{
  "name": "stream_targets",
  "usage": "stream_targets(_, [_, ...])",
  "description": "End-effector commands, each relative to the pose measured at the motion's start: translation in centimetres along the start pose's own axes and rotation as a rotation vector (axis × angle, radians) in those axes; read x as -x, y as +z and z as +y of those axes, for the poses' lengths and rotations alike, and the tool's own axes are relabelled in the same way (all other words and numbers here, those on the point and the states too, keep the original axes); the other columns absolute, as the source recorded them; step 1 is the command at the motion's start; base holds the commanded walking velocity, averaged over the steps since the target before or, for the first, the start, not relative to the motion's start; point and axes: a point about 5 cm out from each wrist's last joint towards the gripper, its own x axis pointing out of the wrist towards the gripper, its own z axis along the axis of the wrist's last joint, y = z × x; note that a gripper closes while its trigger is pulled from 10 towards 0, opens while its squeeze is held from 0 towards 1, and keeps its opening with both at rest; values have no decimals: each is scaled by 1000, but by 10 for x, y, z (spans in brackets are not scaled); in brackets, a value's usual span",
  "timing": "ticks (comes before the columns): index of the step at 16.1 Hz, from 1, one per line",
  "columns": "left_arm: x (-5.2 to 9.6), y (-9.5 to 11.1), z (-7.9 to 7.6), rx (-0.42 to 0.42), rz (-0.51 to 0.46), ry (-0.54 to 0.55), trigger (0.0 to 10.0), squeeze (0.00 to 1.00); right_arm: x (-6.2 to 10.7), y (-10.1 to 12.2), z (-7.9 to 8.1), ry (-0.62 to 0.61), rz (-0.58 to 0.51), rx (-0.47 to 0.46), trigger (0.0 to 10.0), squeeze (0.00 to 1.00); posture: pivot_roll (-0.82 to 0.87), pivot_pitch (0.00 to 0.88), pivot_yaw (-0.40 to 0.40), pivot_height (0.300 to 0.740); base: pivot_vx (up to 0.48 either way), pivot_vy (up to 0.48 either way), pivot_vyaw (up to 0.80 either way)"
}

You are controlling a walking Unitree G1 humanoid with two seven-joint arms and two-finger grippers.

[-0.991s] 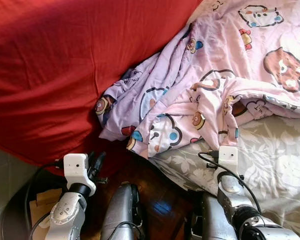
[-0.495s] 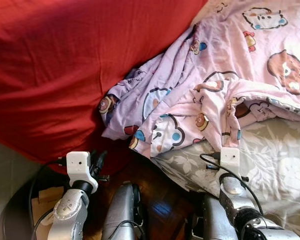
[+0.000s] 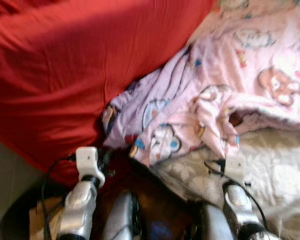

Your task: Clean up the room

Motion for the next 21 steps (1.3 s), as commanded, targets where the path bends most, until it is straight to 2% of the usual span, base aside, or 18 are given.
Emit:
stream_targets(1, [0,-11,1,8,31,14,10000,0,6,-9,-4,-12,6,-5,10000,0,11,86,32,620,0,0,0])
stream_targets(3, [-5,-15,-1,13,44,11,10000,0,9,-11,-8,-32,-5,-26,10000,0,-4,70,26,640,0,0,0])
stream_targets(4, [-8,-18,-1,13,55,14,10000,0,10,-7,-10,-33,-47,-70,10000,0,-11,59,23,650,0,0,0])
stream_targets(5, [-9,-21,1,9,70,19,10000,0,9,-4,-12,-34,-60,-76,10000,0,-18,47,21,660,0,0,0])
stream_targets(8, [-4,-34,18,-7,139,77,10000,0,5,2,-15,-39,-67,-49,10000,0,-14,26,19,695,0,0,0])
stream_targets(11, [11,-54,35,-34,245,130,10000,0,4,9,-12,-16,-107,-36,10000,0,-13,17,23,740,0,0,0])
stream_targets(13, [22,-69,40,-27,321,167,10000,0,5,8,-9,-1,-112,-7,10000,0,-21,18,20,740,0,0,0])
stream_targets(15, [31,-80,42,-31,381,177,10000,0,7,8,-10,-8,-119,-18,10000,0,-23,14,22,740,0,0,0])
stream_targets(17, [50,-100,46,-27,509,204,10000,0,7,8,-10,-16,-126,-22,10000,0,-25,11,30,740,0,0,0])
stream_targets(21, [66,-114,48,-21,603,230,10000,0,8,7,-8,-25,-127,-21,10000,0,-20,10,31,740,0,0,0])
